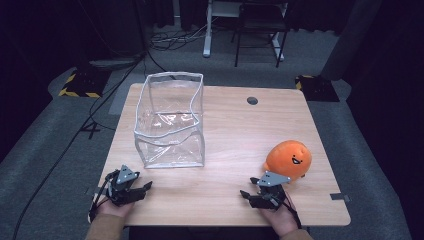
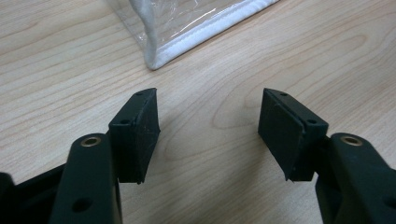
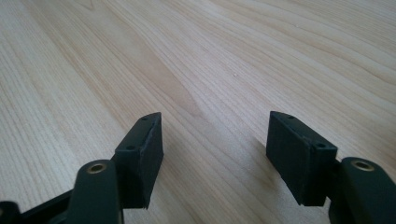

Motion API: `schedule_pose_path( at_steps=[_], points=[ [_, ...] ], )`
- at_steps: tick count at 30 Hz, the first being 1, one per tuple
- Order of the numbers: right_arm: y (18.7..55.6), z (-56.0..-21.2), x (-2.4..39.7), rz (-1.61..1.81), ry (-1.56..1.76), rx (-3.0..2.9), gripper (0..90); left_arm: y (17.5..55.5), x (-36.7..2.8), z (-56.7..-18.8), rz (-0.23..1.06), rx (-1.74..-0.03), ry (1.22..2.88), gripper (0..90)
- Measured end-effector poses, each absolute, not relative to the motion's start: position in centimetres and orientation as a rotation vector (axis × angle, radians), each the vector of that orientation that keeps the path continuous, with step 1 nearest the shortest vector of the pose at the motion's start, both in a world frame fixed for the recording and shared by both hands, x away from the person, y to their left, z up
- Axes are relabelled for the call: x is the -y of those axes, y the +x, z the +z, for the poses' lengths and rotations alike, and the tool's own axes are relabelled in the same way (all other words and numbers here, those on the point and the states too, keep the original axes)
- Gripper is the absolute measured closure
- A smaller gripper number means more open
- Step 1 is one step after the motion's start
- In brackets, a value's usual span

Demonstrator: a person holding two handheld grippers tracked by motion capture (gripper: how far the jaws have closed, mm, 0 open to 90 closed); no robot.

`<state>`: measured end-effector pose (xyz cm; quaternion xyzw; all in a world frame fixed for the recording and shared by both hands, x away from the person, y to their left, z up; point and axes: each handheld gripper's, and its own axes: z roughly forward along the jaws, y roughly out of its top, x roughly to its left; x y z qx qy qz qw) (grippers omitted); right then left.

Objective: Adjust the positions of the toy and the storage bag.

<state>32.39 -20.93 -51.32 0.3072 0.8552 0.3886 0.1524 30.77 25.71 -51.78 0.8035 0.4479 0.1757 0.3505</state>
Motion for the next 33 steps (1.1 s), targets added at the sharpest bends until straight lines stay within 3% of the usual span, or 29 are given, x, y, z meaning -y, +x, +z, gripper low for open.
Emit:
schedule_pose_path(
  at_steps=[10, 20, 33],
  points=[
    [32.3, -51.3, 20.9, 1.118, 0.886, -2.453, 42.6, 30.9, -26.0, -51.5, 0.421, -1.190, 2.052, 42.6],
    [32.6, -50.4, 20.2, 1.034, 0.906, -2.512, 58.2, 30.6, -26.4, -51.0, 0.383, -1.177, 2.019, 42.4],
    [34.6, -46.9, 16.2, 1.050, 0.783, -2.594, 59.9, 27.6, -27.8, -50.1, 0.407, -1.218, 1.954, 42.4]
  ],
)
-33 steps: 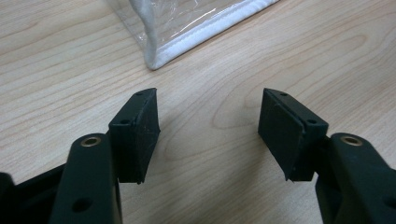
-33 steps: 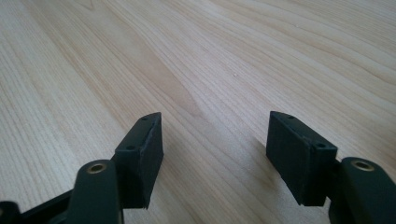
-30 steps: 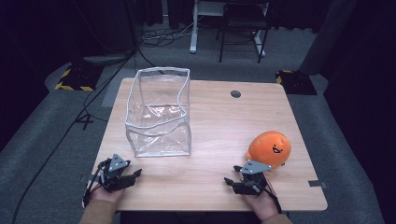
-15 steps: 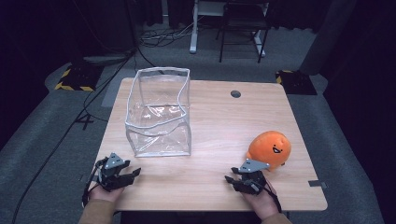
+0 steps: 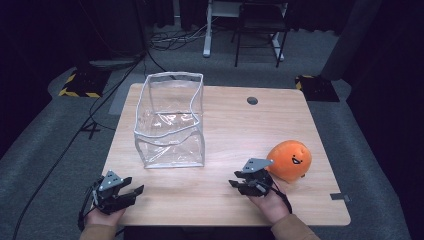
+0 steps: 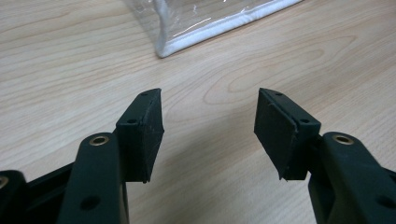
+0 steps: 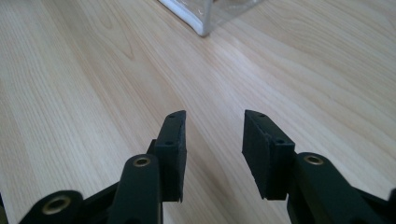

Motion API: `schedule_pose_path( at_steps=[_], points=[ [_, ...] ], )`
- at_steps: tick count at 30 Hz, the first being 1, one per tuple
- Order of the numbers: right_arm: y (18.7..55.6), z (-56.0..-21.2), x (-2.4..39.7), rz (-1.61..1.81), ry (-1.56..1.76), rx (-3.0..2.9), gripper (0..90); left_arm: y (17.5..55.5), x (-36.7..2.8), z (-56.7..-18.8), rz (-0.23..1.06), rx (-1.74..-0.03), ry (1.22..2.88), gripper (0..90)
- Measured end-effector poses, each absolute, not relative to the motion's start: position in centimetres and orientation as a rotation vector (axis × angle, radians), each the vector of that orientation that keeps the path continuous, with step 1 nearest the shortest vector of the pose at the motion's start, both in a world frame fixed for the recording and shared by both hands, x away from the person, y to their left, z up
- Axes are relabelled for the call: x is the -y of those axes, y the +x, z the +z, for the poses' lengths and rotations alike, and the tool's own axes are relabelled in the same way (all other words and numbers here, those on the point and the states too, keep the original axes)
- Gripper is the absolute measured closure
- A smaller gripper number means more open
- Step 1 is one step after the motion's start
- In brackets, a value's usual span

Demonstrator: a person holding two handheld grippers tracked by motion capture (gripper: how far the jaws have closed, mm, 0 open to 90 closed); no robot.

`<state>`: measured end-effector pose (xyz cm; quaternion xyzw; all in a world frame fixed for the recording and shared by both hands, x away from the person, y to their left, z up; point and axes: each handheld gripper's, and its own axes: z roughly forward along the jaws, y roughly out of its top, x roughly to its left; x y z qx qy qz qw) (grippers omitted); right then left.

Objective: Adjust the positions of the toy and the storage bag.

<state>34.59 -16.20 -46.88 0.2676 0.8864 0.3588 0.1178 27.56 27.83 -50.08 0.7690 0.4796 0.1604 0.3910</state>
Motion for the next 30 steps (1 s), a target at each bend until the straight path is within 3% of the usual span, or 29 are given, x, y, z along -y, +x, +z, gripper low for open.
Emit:
schedule_pose_path(
  at_steps=[30],
  points=[
    [42.0, -44.6, 8.4, 1.040, 0.747, -2.704, 63.8, 25.3, -29.8, -49.8, 0.442, -1.293, 1.907, 42.5]
  ],
)
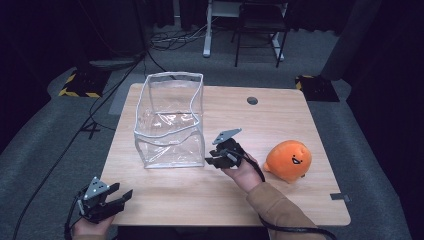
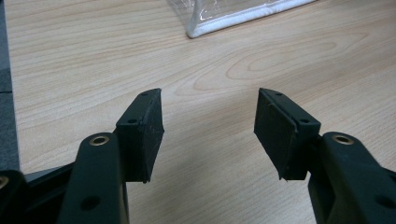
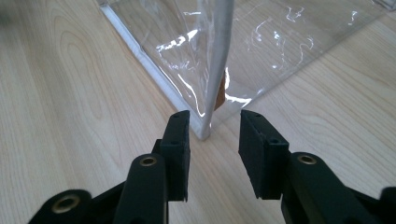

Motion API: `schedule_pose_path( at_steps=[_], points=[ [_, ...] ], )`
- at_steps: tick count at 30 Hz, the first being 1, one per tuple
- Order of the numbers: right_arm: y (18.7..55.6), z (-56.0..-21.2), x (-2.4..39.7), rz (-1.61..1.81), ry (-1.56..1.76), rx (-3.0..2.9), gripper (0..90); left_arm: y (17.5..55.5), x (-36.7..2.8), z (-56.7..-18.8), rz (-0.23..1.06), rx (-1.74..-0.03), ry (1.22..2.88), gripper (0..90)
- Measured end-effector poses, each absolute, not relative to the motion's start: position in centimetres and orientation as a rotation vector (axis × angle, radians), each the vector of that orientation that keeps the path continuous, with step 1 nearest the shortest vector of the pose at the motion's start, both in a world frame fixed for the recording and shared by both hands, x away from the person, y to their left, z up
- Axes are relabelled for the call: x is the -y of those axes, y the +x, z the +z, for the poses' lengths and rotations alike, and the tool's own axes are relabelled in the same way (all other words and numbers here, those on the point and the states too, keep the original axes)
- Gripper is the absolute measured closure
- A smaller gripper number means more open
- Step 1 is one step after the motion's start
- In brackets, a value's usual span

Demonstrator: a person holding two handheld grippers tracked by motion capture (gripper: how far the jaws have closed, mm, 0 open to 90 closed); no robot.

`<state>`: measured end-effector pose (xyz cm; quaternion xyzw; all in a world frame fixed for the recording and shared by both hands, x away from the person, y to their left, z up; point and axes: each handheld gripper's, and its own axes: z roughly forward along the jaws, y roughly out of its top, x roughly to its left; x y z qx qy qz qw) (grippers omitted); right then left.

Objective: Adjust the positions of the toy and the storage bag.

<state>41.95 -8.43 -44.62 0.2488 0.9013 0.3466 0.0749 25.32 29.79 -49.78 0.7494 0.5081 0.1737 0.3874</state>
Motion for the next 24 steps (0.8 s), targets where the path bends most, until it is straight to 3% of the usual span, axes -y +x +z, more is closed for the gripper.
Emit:
schedule_pose_path(
  at_steps=[5, 10, 24],
  points=[
    [42.6, -44.4, 7.1, 1.042, 0.746, -2.710, 69.3, 25.4, -29.8, -49.8, 0.440, -1.289, 1.907, 42.5],
    [43.1, -44.2, 6.7, 1.053, 0.764, -2.713, 86.4, 25.4, -29.8, -49.8, 0.437, -1.285, 1.901, 42.5],
    [40.2, -44.2, 9.5, 1.062, 0.801, -2.723, 87.1, 26.6, -28.0, -49.3, 0.427, -1.217, 1.944, 42.5]
  ],
)
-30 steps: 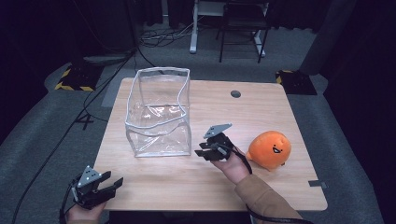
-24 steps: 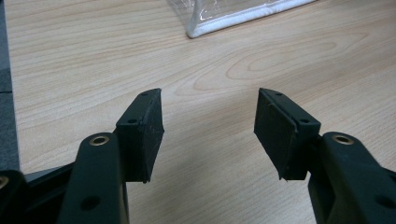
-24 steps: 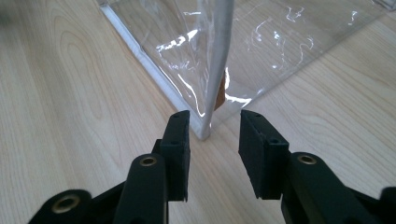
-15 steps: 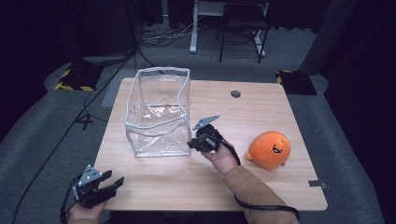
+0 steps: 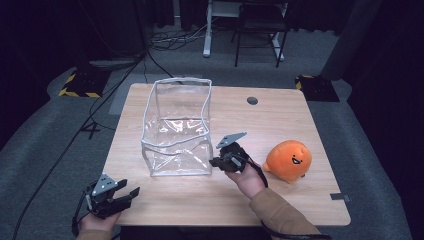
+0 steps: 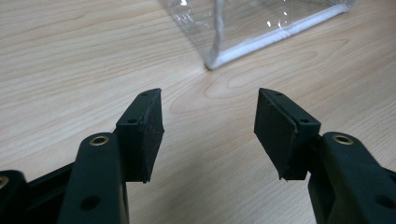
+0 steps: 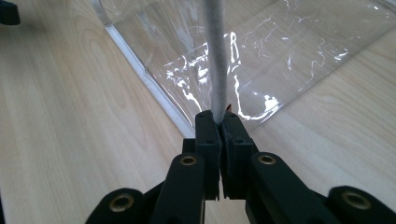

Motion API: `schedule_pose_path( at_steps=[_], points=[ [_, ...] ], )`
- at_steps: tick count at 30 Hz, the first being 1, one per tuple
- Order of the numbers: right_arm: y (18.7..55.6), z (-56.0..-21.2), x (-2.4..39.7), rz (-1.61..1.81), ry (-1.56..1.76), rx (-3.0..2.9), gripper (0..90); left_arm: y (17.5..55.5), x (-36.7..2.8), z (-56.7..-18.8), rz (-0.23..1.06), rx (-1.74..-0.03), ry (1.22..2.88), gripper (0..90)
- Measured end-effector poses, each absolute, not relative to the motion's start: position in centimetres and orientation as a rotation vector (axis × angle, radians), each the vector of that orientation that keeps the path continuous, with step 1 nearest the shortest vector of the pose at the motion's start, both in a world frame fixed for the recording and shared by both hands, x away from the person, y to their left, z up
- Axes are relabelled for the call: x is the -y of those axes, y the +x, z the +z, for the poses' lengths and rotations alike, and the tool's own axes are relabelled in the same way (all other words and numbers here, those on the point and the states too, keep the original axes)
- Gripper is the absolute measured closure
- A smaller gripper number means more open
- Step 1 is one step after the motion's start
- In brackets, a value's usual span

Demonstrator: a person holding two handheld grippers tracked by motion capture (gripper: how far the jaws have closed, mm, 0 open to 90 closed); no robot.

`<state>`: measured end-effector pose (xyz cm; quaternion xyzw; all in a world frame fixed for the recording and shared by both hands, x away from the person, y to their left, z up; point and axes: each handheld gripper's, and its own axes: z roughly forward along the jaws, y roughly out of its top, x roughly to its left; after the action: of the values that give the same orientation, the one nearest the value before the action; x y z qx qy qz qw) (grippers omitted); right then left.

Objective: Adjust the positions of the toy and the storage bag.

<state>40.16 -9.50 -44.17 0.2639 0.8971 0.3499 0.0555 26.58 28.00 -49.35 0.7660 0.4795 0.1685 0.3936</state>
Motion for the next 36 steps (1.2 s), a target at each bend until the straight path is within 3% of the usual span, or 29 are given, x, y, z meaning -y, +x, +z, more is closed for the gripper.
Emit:
schedule_pose_path(
  at_steps=[36],
  points=[
    [29.6, -44.3, 19.7, 1.069, 1.037, -2.626, 86.9, 31.6, -18.3, -48.7, 0.270, -0.897, 2.145, 41.5]
  ],
)
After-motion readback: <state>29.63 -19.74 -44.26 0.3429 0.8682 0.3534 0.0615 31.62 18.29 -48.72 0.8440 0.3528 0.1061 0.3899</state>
